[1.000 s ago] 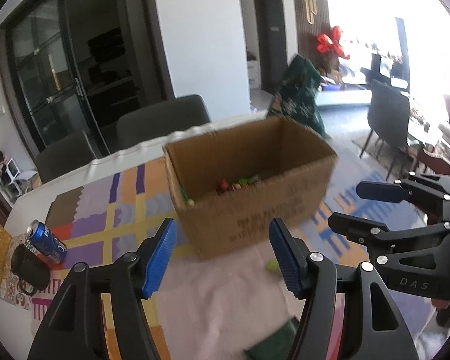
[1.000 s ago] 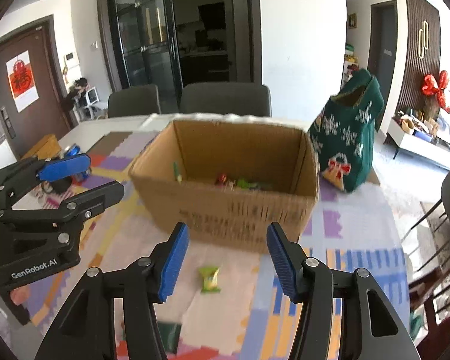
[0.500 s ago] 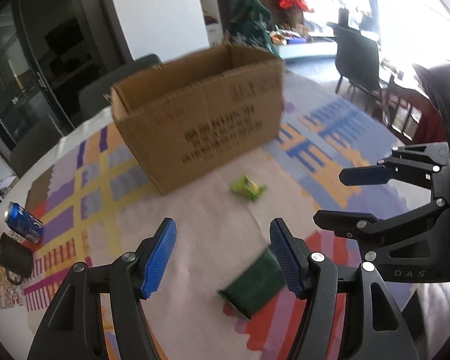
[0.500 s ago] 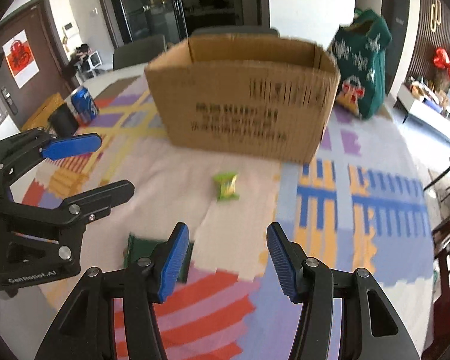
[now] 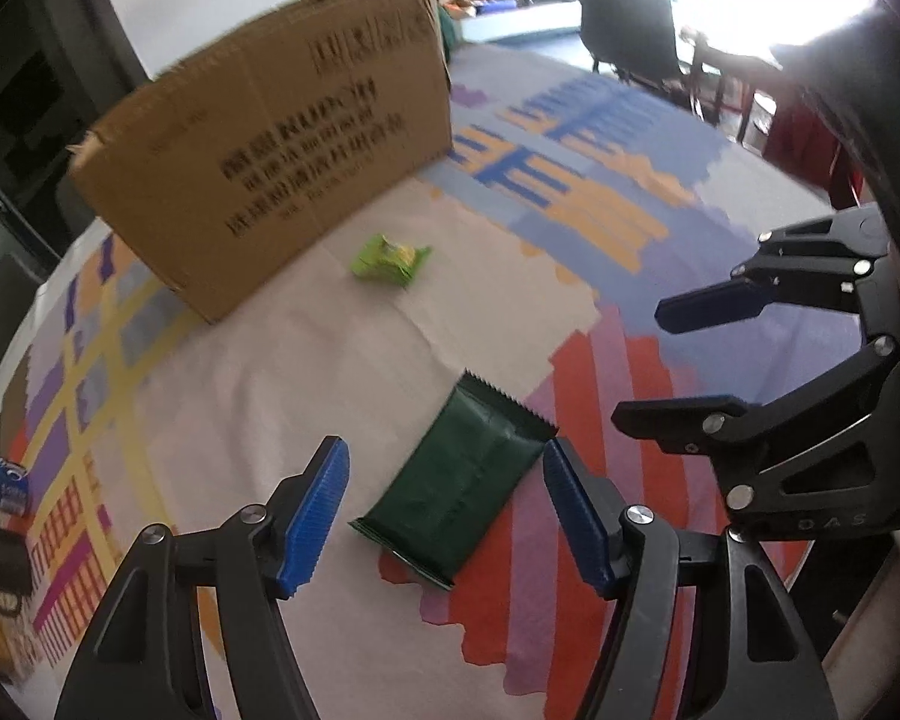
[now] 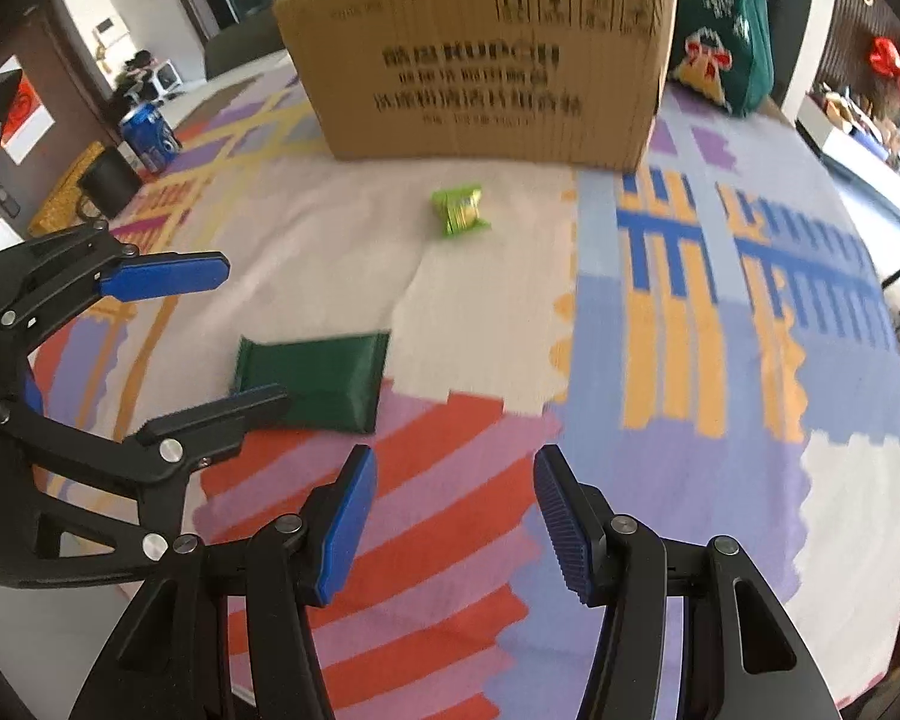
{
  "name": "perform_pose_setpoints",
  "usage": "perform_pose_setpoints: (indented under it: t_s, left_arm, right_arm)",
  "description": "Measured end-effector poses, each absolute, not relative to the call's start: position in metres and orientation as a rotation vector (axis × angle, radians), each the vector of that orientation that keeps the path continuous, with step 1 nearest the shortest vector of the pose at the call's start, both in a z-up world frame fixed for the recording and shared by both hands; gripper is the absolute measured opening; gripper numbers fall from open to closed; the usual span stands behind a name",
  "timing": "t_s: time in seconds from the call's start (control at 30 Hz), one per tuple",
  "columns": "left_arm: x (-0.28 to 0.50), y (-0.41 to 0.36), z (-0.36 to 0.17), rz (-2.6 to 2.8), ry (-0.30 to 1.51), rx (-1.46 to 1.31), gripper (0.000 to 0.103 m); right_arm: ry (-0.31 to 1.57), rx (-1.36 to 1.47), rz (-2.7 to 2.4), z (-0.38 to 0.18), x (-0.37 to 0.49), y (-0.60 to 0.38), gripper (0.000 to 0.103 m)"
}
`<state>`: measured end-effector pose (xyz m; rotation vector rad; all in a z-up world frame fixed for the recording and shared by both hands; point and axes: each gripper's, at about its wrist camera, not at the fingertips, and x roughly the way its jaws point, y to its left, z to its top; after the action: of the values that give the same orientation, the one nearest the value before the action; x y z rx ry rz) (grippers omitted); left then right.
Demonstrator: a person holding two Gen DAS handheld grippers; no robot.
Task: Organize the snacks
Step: 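Move both tools back from the box toward the dark green pack, then grasp the dark green pack with the left tool while the right tool grasps the green candy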
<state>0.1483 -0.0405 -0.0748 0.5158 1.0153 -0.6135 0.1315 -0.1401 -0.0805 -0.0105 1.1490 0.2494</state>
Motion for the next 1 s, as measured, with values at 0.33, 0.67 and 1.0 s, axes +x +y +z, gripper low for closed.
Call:
perform_pose_setpoints:
  t_s: [0.33,0.67,1.0]
  left_arm:
    - [0.156,-0.052,-0.107,-0.625,1.060,0.672,0.078]
    - [0.176,-0.041,-0.113,-0.694,1.147,0.457,0.057]
    - [0.172,-0.034,-0.108,-0.574,1.121,0.326,0.042]
  right_arm:
    - [1.194,-0.030,0.200,-0.098,0.134,-0.140,0.055]
    - [1.220,-0.017,0.204,-0.105,0.140,-0.141,0.055]
    - [1.196,0.004,0.224,-0.104,0.152,-0.145,0.055]
